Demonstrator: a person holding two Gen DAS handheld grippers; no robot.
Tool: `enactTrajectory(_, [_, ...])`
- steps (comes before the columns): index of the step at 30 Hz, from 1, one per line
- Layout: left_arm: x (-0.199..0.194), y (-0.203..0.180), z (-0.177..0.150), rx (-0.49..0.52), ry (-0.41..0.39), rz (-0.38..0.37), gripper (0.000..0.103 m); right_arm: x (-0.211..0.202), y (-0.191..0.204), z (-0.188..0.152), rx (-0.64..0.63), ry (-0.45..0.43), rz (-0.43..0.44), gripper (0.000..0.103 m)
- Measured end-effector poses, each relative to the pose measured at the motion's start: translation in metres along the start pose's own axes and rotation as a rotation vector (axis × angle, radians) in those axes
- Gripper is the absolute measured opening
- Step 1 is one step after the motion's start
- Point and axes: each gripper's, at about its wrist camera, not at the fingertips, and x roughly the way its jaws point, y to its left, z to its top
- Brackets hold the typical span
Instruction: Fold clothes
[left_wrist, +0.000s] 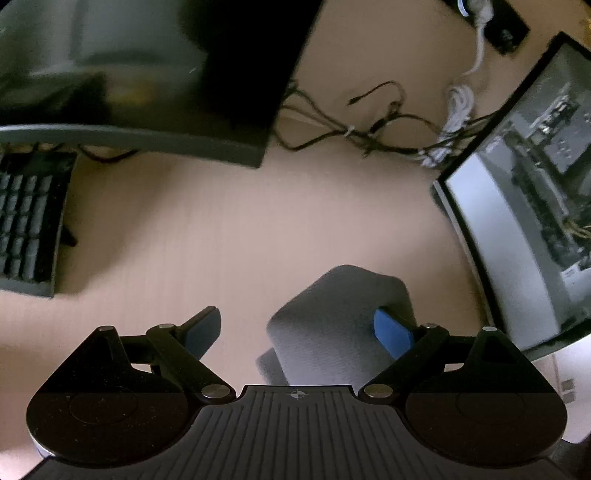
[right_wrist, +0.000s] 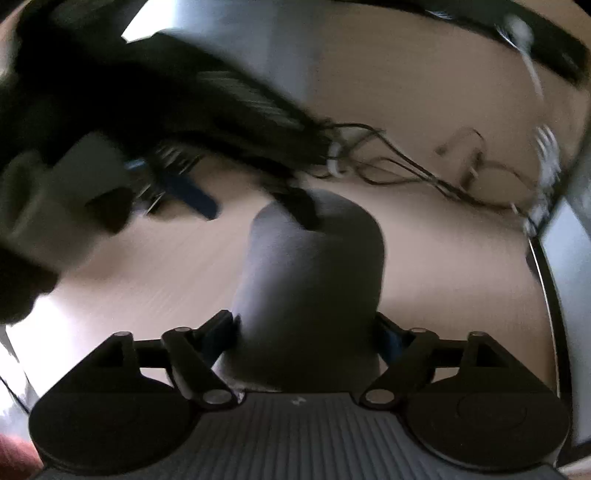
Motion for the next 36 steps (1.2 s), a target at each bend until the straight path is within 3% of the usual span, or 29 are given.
enactTrajectory(3, [0.001,0.009,-0.006,-0.012,0.014,0.016,0.095,0.0,-0.006,-0.001,0.03,0.007,0.049,0.082])
enactTrajectory(8, [0.0,0.019,-0.018,0.023,0.004,0.113,0.095,-0.017,-0.032,0.002,0.107,-0.044,0.124,0.082])
enactTrajectory(11, [-0.005,0.033,-0.021,-0.011,0.007,0.102,0.096,-0.027,-0.053,0.007,0.21,-0.085,0.175,0.082])
enactTrajectory(12, [-0.006,0.037,-0.022,-0.02,0.006,0.101,0.096,-0.025,-0.056,0.008,0.24,-0.079,0.19,0.079])
enactTrajectory(15, [-0.008,0.045,-0.026,-0.033,-0.002,0.113,0.097,-0.011,-0.056,0.009,0.308,-0.035,0.218,0.056])
enactTrajectory(16, [-0.007,0.047,-0.027,-0.042,0.004,0.116,0.098,-0.008,-0.048,0.008,0.294,-0.025,0.216,0.054])
enactTrajectory(23, [-0.021,0.06,-0.033,-0.128,0.01,0.067,0.097,-0.011,-0.014,-0.004,0.124,0.003,0.196,0.055])
enactTrajectory(27, [-0.041,0.049,-0.036,-0.114,-0.009,0.053,0.097,-0.014,-0.015,-0.01,0.137,0.022,0.207,0.056])
enactTrajectory(32, [-0.036,0.042,-0.049,-0.057,0.027,0.12,0.098,-0.02,-0.008,-0.013,0.1,0.036,0.277,0.066])
enactTrajectory(35, [-0.038,0.047,-0.051,-0.075,0.03,0.114,0.098,-0.024,-0.022,-0.007,0.141,0.015,0.317,0.07])
enactTrajectory(36, [-0.039,0.046,-0.053,-0.063,0.025,0.119,0.098,-0.025,-0.03,-0.005,0.173,0.009,0.333,0.077])
